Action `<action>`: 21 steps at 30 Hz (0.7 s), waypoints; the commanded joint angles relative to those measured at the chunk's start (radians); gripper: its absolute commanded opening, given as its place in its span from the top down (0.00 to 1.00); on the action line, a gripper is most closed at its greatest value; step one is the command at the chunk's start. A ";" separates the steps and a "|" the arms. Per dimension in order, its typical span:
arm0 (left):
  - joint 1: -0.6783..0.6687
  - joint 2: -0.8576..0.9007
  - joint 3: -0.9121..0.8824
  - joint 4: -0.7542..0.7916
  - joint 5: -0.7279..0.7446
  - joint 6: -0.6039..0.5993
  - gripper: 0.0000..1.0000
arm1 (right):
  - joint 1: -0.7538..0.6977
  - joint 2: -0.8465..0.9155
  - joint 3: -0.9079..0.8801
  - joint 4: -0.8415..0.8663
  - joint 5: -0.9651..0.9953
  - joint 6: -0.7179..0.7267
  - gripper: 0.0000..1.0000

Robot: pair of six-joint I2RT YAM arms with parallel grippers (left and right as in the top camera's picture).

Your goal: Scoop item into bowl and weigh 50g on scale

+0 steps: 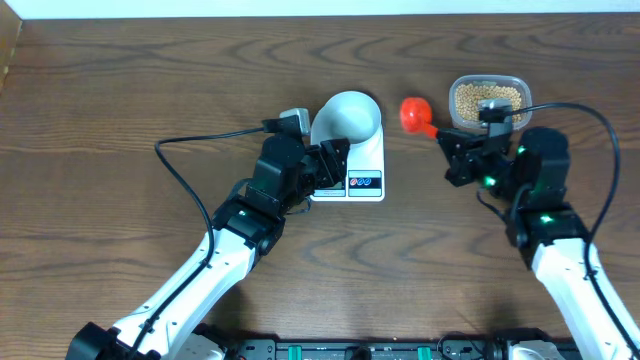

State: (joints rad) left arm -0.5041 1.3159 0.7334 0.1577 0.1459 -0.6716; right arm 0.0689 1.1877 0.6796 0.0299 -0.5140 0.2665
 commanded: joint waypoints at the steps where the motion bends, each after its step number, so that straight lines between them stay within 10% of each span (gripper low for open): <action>1: 0.006 0.004 0.003 0.000 -0.066 0.025 0.32 | -0.076 -0.057 0.039 -0.027 -0.154 -0.011 0.99; 21: 0.006 0.004 0.003 -0.127 -0.082 0.166 0.20 | -0.198 -0.105 0.039 0.069 -0.043 0.017 0.99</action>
State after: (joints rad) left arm -0.5041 1.3178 0.7334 0.0257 0.0719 -0.6258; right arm -0.1234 1.0733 0.6933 0.0803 -0.6109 0.3012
